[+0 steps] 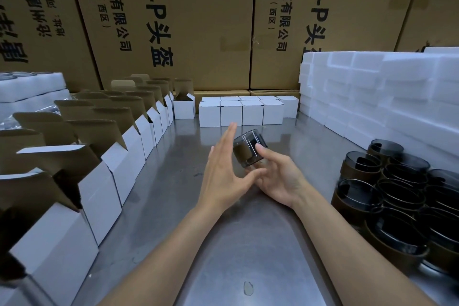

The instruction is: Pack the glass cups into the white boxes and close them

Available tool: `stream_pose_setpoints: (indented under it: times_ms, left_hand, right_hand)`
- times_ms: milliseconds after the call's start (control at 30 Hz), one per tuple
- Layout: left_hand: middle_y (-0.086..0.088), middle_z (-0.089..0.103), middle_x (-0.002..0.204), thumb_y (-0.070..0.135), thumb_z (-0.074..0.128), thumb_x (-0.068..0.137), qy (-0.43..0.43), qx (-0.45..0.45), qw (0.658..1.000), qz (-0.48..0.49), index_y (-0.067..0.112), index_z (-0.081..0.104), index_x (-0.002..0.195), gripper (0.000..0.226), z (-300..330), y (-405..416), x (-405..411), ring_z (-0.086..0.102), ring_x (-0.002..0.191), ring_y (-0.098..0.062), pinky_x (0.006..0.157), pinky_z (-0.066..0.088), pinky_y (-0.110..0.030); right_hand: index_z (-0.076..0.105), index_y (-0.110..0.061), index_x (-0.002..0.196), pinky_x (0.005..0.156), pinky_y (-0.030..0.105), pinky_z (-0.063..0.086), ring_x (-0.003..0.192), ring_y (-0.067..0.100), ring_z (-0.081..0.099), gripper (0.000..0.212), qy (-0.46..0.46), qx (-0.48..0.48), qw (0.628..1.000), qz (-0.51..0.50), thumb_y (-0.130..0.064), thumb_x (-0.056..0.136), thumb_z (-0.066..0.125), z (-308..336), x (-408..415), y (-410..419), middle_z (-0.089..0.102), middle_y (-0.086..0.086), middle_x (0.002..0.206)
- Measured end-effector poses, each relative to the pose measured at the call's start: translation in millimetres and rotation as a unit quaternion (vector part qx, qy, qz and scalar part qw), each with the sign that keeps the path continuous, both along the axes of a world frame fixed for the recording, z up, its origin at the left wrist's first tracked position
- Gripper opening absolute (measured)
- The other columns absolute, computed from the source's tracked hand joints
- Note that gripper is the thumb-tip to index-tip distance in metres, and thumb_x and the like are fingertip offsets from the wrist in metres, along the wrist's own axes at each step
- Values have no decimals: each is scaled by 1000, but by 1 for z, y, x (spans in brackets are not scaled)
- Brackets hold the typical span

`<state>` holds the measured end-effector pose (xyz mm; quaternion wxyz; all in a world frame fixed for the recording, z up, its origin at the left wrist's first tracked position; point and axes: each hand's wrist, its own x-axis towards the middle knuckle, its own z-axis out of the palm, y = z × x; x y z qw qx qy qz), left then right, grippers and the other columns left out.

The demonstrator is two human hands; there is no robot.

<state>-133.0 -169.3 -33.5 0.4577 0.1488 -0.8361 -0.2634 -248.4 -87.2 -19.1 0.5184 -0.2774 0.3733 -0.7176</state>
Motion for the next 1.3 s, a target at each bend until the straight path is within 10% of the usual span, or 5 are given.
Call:
stream_pose_setpoints:
  times_ms: [300,567,767,967,1300]
  left_hand:
    - [33,49,115,39,66,74,31,24,999,2,28,46,132,63,2,-2,1,52,116,-12,90,39,-19]
    - [20,28,151,44,79,73,14,27,1000,-3,44,19,143,92,0,0,1,23,138,7,118,19,-28]
    - [19,33,146,34,79,75,14,-16,1000,6,34,26,146,89,-3,-4,-1,25,137,6,109,16,-5]
    - [16,58,122,8,74,76,30,50,998,-5,25,50,129,61,0,-7,0,54,114,0,96,40,-11]
    - [15,43,139,13,74,81,17,141,988,-57,26,34,141,74,1,-6,2,38,132,0,106,29,-14]
  right_hand:
    - [52,1,130,96,38,48,105,30,60,87,-59,33,996,51,-67,77,55,0,-4,2,63,19,108]
    - [60,-5,124,91,26,41,105,28,54,54,-48,-2,999,3,-36,81,63,-1,-3,0,62,16,119]
    - [66,-11,108,63,19,51,77,13,65,36,30,-23,998,-48,-21,73,69,0,3,0,68,6,95]
    - [66,-12,105,70,23,54,74,12,66,34,9,-14,999,-47,-36,80,65,0,3,-1,68,5,90]
    - [65,-9,106,75,24,55,88,22,64,32,-55,-10,998,-28,-20,76,63,0,-1,0,67,10,100]
